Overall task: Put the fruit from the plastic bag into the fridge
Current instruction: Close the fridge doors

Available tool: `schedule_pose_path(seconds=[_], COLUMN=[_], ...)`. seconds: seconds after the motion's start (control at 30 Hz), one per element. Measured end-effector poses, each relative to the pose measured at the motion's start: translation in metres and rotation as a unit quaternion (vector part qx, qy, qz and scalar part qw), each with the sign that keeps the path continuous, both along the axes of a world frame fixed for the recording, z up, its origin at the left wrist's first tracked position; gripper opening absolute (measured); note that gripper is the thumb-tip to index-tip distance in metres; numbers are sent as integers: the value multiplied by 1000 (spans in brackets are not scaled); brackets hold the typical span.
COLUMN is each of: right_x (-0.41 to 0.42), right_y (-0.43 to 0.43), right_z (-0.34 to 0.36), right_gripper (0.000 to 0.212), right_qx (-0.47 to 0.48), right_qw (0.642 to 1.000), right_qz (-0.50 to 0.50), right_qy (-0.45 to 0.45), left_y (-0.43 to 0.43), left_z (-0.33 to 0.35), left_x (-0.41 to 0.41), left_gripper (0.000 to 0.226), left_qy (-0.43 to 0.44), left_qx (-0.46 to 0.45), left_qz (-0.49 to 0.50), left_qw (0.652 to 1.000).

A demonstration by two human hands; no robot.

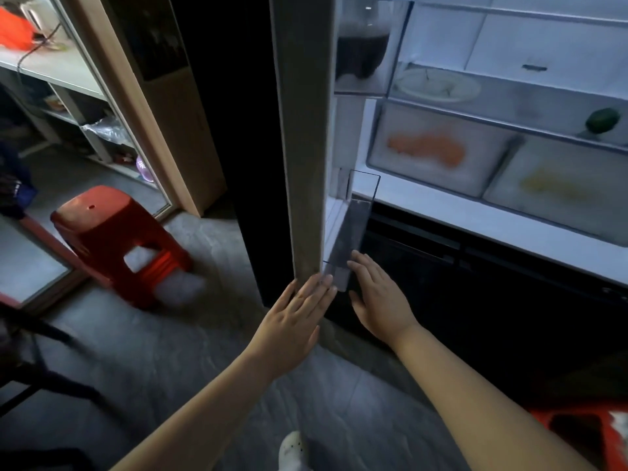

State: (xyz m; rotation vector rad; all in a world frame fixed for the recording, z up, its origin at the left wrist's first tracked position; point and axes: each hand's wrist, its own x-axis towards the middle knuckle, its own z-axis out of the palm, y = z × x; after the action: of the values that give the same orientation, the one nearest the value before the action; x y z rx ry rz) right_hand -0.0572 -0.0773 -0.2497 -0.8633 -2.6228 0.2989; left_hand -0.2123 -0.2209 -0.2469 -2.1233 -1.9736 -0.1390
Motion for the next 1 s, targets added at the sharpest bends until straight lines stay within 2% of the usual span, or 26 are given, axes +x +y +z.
schedule_pose_path(seconds=[0.13,0.23,0.3,0.37,0.43,0.5,0.57,0.7,0.87,1.0], right_x=[32,52,66,80,92,101,109,117,122,130], right_y=[17,27,29,25,18,15,18,31,57,87], right_z=[5,14,26,41,56,68,75,91,94,97], right_gripper=[59,60,59,60,66,69,70,70,74,83], right_qx=[-17,-78,-120,-138,-123,-64,6,61,37,15], right_qw=[999,995,988,977,966,968,971,974,984,983], right_qz=[-29,-66,-95,-120,-112,-88,-94,-99,-85,-120], right_qy=[-30,-22,19,110,197,225,219,194,153,139], left_y=[7,14,21,31,43,56,69,97,130,168], left_z=[13,22,28,37,49,59,70,88,98,109], left_x=[26,45,57,65,73,81,91,110,114,106], left_gripper=[76,81,82,81,80,78,77,77,88,94], left_qy=[14,12,19,34,51,79,95,99,29,1], left_qx=[14,29,40,55,69,87,101,120,111,90], left_qz=[25,48,53,56,49,37,37,20,7,-12], left_qw=[999,998,998,996,995,992,990,988,993,996])
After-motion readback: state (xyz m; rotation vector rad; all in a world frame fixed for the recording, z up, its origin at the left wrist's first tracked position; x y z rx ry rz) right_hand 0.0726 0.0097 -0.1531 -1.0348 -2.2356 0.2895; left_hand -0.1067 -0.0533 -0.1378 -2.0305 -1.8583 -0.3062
